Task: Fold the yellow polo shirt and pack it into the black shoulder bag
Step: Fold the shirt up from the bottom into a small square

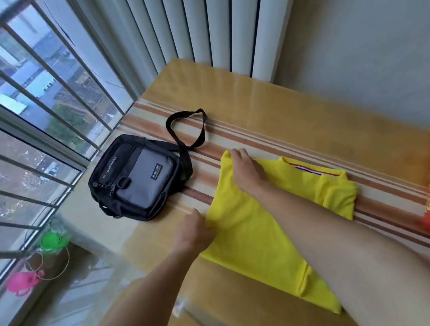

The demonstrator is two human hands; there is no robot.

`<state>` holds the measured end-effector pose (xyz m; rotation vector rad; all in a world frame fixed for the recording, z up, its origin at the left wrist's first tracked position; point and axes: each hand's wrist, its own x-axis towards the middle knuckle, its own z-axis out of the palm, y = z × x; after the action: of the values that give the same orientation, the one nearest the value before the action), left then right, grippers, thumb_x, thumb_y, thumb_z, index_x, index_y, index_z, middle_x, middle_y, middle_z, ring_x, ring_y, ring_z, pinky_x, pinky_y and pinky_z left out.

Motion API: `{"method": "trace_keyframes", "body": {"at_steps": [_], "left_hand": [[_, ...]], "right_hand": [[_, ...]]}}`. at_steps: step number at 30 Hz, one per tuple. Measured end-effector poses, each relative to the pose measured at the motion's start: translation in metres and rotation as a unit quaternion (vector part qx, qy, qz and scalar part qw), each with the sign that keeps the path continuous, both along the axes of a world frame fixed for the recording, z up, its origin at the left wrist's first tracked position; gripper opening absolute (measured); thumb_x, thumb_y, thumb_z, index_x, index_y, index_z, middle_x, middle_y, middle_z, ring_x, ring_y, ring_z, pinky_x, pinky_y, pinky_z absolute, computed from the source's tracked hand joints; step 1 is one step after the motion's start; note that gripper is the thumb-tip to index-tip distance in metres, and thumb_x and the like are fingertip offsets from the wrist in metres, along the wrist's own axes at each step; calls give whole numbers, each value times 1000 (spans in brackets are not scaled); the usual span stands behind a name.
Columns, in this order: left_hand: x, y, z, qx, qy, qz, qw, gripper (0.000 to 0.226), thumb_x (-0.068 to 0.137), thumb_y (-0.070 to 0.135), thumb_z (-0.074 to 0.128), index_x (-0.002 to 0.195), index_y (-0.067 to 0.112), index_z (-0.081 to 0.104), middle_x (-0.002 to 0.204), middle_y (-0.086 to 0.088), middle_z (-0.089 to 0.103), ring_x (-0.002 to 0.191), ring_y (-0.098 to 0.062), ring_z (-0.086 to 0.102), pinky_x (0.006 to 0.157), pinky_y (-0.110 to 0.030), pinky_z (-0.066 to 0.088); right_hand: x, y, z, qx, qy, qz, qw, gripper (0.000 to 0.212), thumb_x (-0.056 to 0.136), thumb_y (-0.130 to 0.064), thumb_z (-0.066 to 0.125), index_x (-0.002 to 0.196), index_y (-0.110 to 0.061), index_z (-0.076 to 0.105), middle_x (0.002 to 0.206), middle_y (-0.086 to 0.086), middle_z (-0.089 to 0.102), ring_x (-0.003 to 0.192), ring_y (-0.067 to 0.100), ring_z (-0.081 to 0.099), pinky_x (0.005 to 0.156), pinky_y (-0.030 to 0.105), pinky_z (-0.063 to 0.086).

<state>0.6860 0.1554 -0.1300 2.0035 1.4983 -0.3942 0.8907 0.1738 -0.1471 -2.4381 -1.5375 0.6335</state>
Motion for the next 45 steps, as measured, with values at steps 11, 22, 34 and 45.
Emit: {"method": "trace_keyframes", "body": {"at_steps": [11,22,34,45], "left_hand": [[2,5,8,-3,36,-28,999,25,75,9,53,55,16,40,63,0,44,69,-26,55,45,-29,33],[-6,-5,9,-17,59,-35,998,17,82,21,56,96,12,53,102,-10,60,94,-31,61,64,-34,44],[-3,-32,31,13,-1,-80,997,25,80,23,59,97,10,46,82,-6,52,70,-26,51,52,-34,38],[51,-109,26,75,17,-269,960,35,87,-1,45,121,6,39,95,-15,62,84,-42,64,55,-40,38]], "right_hand": [[14,27,3,-47,-22,37,998,39,92,3,43,127,-12,48,127,13,48,106,41,58,73,43,43],[30,9,3,-11,-15,90,996,27,85,4,49,103,-15,55,115,8,56,92,36,59,66,38,42],[46,-13,30,9,20,63,998,28,86,-15,62,113,-19,69,125,6,54,110,33,57,87,42,52],[82,-81,27,51,-62,-2,997,33,78,5,56,73,-26,66,115,1,47,108,28,50,82,35,43]]}}
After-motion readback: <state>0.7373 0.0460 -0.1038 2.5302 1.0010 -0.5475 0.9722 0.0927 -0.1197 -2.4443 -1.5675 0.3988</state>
